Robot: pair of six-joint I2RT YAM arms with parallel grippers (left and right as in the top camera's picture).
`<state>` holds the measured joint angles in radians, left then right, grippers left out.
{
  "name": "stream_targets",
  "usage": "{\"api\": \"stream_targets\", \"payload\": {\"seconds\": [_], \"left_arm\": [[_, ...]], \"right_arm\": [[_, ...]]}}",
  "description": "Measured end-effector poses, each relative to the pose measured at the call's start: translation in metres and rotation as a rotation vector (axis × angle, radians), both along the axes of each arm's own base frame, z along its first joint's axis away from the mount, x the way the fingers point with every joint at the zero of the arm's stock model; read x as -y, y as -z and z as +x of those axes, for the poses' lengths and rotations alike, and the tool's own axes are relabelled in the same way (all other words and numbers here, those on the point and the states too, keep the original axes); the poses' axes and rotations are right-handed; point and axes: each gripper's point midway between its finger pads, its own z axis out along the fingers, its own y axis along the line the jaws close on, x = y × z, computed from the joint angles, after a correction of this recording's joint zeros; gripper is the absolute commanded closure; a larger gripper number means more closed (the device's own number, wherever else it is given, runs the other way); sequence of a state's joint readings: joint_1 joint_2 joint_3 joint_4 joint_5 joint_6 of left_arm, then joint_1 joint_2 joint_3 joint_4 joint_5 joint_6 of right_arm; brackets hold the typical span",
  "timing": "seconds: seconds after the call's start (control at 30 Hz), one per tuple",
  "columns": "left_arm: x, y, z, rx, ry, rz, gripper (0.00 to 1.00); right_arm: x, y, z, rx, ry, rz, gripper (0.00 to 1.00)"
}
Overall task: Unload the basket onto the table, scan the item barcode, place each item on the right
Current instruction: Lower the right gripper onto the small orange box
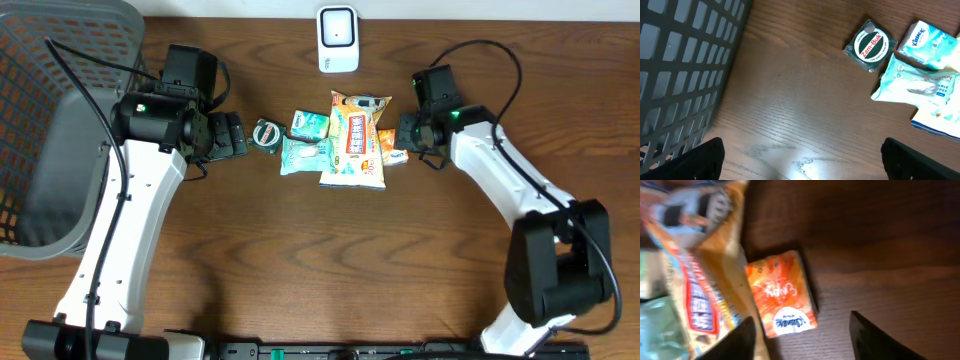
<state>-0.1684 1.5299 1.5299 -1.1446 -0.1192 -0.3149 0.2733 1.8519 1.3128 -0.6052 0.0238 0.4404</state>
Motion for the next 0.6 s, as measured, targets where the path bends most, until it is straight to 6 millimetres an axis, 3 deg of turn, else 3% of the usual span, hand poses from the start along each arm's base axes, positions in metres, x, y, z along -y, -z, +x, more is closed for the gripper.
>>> {"api": "stream_targets", "payload": {"seconds": [0.1, 0.4, 0.6], "left_arm": [[0.0, 0.0, 0.0, 0.0, 0.0, 0.0, 0.01], [0.0, 0.0, 0.0, 0.0, 0.0, 0.0, 0.01], [0.0, 0.0, 0.0, 0.0, 0.0, 0.0, 0.02]], "right_arm": [[0.001, 0.011, 0.0, -0.021, 0.001, -0.009, 0.57], [-0.001, 0.025, 0.006, -0.023, 0.0, -0.009, 0.97], [-0.002, 0.024, 0.007, -0.02, -0.001, -0.004, 0.99]]}}
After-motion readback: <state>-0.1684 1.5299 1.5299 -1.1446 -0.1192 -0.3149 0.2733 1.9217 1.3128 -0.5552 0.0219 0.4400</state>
